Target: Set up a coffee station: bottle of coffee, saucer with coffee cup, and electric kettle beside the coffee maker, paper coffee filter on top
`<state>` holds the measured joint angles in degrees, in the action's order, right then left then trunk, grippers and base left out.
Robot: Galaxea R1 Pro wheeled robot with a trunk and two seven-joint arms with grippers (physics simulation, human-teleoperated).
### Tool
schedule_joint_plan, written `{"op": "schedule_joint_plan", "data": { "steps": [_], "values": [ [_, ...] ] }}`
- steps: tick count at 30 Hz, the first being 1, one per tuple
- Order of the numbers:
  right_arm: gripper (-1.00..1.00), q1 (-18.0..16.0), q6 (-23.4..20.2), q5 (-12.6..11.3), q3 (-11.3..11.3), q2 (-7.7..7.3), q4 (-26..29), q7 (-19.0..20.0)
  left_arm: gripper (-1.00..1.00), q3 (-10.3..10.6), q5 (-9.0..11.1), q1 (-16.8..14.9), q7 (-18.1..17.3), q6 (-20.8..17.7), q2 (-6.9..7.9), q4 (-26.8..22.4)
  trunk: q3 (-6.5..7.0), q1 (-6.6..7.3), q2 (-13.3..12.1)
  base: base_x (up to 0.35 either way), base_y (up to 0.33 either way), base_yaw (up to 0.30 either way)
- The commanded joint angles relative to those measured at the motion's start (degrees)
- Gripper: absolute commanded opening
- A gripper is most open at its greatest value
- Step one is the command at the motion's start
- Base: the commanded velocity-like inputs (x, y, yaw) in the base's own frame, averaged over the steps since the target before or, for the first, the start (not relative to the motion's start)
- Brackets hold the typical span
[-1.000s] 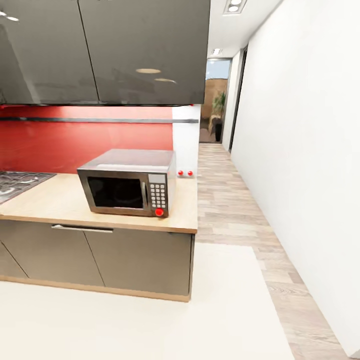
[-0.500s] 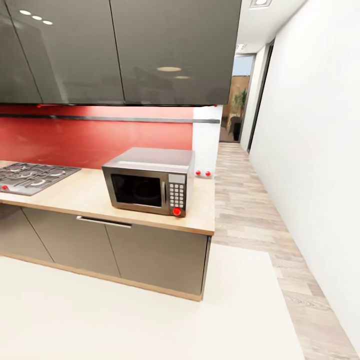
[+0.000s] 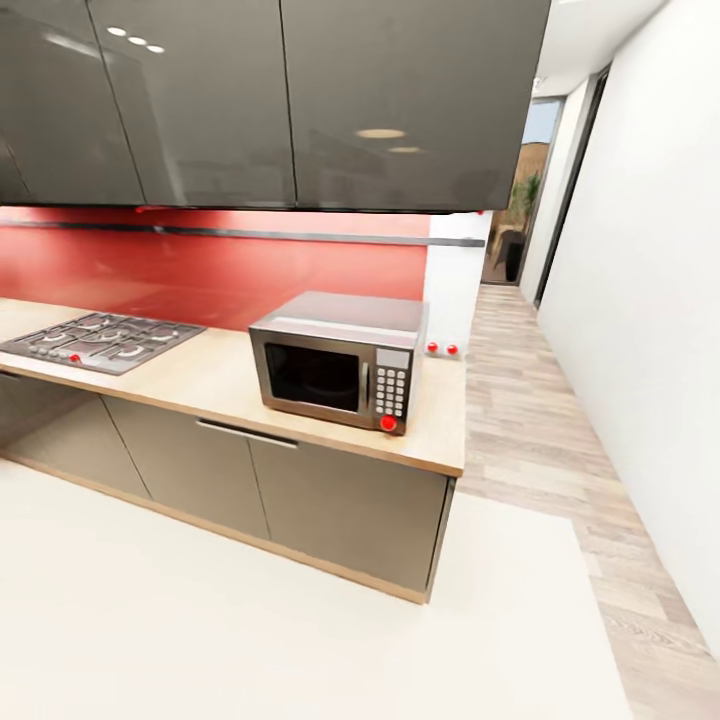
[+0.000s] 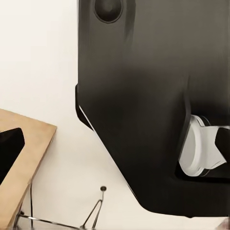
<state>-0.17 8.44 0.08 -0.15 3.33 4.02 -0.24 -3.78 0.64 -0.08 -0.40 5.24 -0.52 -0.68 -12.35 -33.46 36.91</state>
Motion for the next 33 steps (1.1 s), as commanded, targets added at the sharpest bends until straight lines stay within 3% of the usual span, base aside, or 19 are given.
{"op": "schedule_joint_plan", "data": {
  "steps": [1, 13, 19, 24, 33],
  "values": [
    [1.0, 0.0, 0.2, 0.0, 0.0, 0.01, 0.0, 0.0, 1.0, -0.4, 0.1, 0.0, 0.0, 0.1, -0.01, 0.0, 0.06, 0.21, -0.4, 0.0, 0.0, 0.235],
    [1.0, 0.0, 0.2, 0.0, 0.0, 0.01, 0.0, 0.0, 1.0, -0.4, 0.1, 0.0, 0.0, 0.1, -0.06, 0.0, 1.62, 2.85, -5.2, 0.0, 0.0, 0.235],
    [1.0, 0.0, 0.2, 0.0, 0.0, 0.01, 0.0, 0.0, 1.0, -0.4, 0.1, 0.0, 0.0, 0.1, -0.01, 0.0, 2.63, 4.17, -7.6, 0.0, 0.0, 0.044],
    [1.0, 0.0, 0.2, 0.0, 0.0, 0.01, 0.0, 0.0, 1.0, -0.4, 0.1, 0.0, 0.0, 0.1, -0.01, 0.0, 2.7, 4.17, -7.6, 0.0, 0.0, 0.17],
    [1.0, 0.0, 0.3, 0.0, 0.0, 0.01, 0.0, 0.0, 1.0, -0.4, 0.1, 0.0, 0.0, 0.1, -0.01, 0.0, 4.6, 6.14, -11.2, 0.0, 0.0, 0.258]
  ]
}}
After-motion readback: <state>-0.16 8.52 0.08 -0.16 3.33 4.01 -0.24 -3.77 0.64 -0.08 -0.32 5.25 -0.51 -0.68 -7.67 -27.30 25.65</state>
